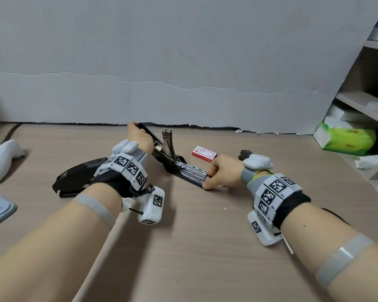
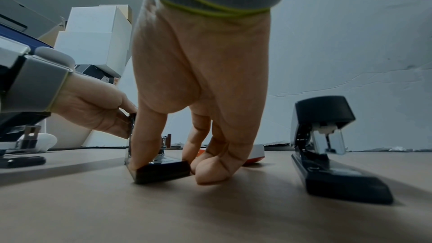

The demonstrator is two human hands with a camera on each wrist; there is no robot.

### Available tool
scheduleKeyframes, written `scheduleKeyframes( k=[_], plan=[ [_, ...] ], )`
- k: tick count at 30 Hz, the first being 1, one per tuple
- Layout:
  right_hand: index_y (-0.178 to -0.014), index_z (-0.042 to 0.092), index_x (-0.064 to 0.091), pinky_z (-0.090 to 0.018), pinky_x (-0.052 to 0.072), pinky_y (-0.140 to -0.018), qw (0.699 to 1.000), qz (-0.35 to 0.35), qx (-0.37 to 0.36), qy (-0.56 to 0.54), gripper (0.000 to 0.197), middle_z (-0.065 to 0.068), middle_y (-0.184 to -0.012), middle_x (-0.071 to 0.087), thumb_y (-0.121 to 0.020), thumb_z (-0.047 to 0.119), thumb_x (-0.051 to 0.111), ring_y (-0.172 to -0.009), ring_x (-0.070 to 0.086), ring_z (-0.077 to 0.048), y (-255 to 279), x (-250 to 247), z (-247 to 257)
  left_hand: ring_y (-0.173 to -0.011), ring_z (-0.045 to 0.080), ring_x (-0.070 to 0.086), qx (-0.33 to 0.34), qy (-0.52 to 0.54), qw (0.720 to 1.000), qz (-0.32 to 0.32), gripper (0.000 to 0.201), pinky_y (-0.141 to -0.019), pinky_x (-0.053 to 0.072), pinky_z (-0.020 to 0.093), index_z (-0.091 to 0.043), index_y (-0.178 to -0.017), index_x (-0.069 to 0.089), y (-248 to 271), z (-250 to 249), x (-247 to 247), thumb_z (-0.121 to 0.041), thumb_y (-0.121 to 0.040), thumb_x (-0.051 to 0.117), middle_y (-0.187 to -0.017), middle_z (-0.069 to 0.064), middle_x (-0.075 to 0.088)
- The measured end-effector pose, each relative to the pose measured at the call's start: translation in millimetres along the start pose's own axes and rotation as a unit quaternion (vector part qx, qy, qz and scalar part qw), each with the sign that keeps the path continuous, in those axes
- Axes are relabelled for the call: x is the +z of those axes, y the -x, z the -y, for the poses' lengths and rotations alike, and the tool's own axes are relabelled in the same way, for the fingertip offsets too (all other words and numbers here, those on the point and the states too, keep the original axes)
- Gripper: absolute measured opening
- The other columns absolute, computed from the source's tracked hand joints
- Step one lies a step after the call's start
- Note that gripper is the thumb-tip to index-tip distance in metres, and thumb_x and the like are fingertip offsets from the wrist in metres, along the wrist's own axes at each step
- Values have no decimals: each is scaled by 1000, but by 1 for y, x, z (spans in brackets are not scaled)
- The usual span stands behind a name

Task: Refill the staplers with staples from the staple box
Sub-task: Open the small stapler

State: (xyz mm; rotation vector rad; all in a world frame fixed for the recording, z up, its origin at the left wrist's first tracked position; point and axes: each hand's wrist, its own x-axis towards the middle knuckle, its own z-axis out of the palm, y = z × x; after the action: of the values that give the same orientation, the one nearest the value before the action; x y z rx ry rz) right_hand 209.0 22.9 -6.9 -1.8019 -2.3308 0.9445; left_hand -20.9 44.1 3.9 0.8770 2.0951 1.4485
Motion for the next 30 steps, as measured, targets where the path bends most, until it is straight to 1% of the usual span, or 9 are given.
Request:
scheduleKeyframes(
  k=[5, 7, 9, 12, 15, 19, 24, 27, 30],
  plan=[
    [-74, 24, 54, -25, 46, -60, 1000, -8, 1, 10, 35, 4, -72, 59, -68, 33, 87, -61, 56, -17, 2, 0, 0, -100, 26, 52, 5, 12, 999, 39, 41, -100, 47, 46, -5, -137, 43, -2, 1, -4, -1, -97, 35, -130, 21, 56],
    [-73, 24, 54, -26, 45, -59, 1000, -9, 2, 14, 34, 5, -70, 58, -68, 33, 87, -60, 56, -17, 3, 0, -1, -109, 35, 59, -15, 37, 998, 40, 42, -97, 50, 51, -8, -135, 47, -8, 3, -4, 0, -95, 38, -127, 20, 58],
    [-74, 23, 55, -26, 45, -59, 1000, -10, 3, 12, 34, 5, -69, 58, -68, 33, 86, -60, 55, -17, 4, 1, -1, -109, 39, 62, -9, 59, 996, 70, 40, -91, 53, 55, -9, -131, 51, -8, 6, -9, -4, -93, 43, -125, 20, 60],
    [-74, 22, 54, -33, 52, -67, 1000, -8, 4, 2, 35, 1, -76, 60, -67, 31, 87, -65, 56, -20, 3, 1, 0, -99, 35, 64, -6, 110, 986, 129, 25, -76, 59, 49, -13, -117, 55, 4, 6, -25, -5, -94, 48, -114, 18, 61],
    [-74, 22, 54, -34, 53, -70, 1000, -9, 7, -2, 35, -1, -79, 61, -67, 30, 87, -66, 57, -21, 4, 1, 1, -96, 33, 62, -8, 140, 976, 165, 24, -76, 58, 43, -18, -108, 52, 7, 7, -33, 1, -93, 55, -108, 16, 58],
    [-74, 23, 54, -32, 51, -68, 1000, -12, 4, -4, 35, -1, -79, 62, -67, 29, 87, -66, 57, -20, 5, 2, 1, -100, 34, 64, -12, 144, 972, 183, 36, -80, 57, 44, -18, -115, 53, 5, 8, -36, 3, -89, 64, -109, 14, 58],
    [-75, 23, 56, -39, 57, -79, 1000, -18, 8, -1, 34, -1, -82, 62, -66, 32, 87, -68, 58, -20, 4, 2, 0, -101, 36, 67, -12, 151, 970, 192, 43, -79, 59, 50, -11, -120, 53, 6, 9, -35, -5, -82, 73, -117, 19, 61],
    [-77, 23, 56, -35, 55, -75, 1000, -18, 10, -3, 35, -1, -81, 62, -66, 33, 88, -67, 58, -19, 3, 2, -1, -107, 39, 65, -5, 150, 972, 179, 44, -79, 58, 49, -12, -127, 52, 6, 11, -34, 1, -87, 65, -119, 19, 59],
    [-77, 23, 56, -38, 57, -78, 1000, -18, 12, -3, 36, -1, -83, 64, -65, 33, 88, -68, 59, -19, 3, 2, 0, -110, 40, 63, 3, 150, 974, 168, 47, -72, 57, 44, -11, -133, 50, 2, 14, -32, 6, -90, 59, -125, 22, 57]
  ],
)
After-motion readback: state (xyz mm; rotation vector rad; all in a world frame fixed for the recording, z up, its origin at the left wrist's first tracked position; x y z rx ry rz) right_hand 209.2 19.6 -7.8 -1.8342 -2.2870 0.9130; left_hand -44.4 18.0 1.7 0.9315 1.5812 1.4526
